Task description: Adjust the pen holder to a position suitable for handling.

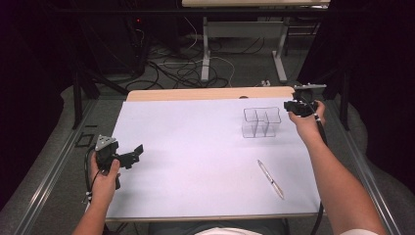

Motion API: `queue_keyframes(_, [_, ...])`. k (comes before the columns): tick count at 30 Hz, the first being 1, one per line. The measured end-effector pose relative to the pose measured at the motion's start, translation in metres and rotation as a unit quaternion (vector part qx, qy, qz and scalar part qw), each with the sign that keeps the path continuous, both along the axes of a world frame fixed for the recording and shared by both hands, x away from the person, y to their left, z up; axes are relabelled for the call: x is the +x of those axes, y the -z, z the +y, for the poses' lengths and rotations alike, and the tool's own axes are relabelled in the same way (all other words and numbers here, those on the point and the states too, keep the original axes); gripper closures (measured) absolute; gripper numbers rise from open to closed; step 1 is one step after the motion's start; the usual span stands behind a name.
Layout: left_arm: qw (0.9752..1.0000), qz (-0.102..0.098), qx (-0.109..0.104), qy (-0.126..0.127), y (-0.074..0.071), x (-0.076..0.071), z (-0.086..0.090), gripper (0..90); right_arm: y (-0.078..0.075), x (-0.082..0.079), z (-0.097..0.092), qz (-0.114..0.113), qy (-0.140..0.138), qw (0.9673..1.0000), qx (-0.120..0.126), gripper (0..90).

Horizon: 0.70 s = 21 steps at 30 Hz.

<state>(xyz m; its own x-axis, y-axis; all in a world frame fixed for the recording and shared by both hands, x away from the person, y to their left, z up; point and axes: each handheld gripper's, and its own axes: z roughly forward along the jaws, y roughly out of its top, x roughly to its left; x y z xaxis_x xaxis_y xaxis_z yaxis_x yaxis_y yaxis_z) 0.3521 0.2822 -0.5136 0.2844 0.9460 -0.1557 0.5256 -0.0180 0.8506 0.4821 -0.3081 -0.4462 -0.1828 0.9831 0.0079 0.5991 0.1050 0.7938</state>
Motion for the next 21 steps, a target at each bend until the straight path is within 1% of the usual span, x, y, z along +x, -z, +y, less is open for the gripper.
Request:
queue_keyframes(1, [1.0000,0.000,0.000,0.000,0.000,0.000,0.000,0.1,0.004,0.004,-0.001,0.009,-0.003,1.0000,-0.001,85.4])
queue_keyframes(2, [1.0000,-0.001,-0.001,-0.001,0.000,0.000,0.000,0.1,0.007,0.006,-0.002,0.011,-0.004,0.9999,-0.002,86.2])
queue_keyframes(3, [1.0000,-0.001,-0.001,-0.001,0.000,0.000,0.000,0.1,0.009,0.008,-0.002,0.019,-0.002,0.9998,-0.002,87.3])
queue_keyframes(5, [1.0000,0.000,0.000,0.000,0.000,0.000,0.000,0.1,0.011,0.010,-0.003,0.021,0.000,0.9998,-0.004,88.3])
queue_keyframes(6, [1.0000,0.000,-0.001,-0.001,0.000,0.000,0.000,0.1,0.016,0.012,-0.004,0.031,0.004,0.9995,-0.002,90.0])
queue_keyframes(7, [1.0000,0.002,0.000,0.000,0.000,0.000,0.000,0.1,0.018,0.013,-0.004,0.034,0.008,0.9994,-0.004,90.0])
queue_keyframes(8, [1.0000,0.002,0.000,-0.001,0.000,0.000,0.000,0.1,0.018,0.013,-0.004,0.034,0.008,0.9994,-0.004,90.0])
queue_keyframes(9, [1.0000,0.002,0.000,-0.001,0.000,0.000,0.000,0.1,0.022,0.014,-0.004,0.039,0.009,0.9992,-0.003,90.0])
queue_keyframes(12, [1.0000,0.003,-0.001,-0.002,0.001,0.000,0.000,0.1,0.025,0.016,-0.004,0.045,0.007,0.9990,-0.003,90.0])
queue_keyframes(14, [1.0000,0.002,-0.003,-0.004,0.001,0.001,-0.001,0.1,0.030,0.017,-0.003,0.051,0.009,0.9987,0.003,90.0])
queue_keyframes(15, [1.0000,0.003,-0.002,-0.003,0.001,0.001,-0.001,0.1,0.032,0.017,-0.003,0.053,0.009,0.9986,0.001,90.0])
queue_keyframes(21, [1.0000,0.002,0.000,-0.001,0.001,0.001,-0.001,0.1,0.035,0.017,0.003,0.059,0.000,0.9982,0.002,90.0])
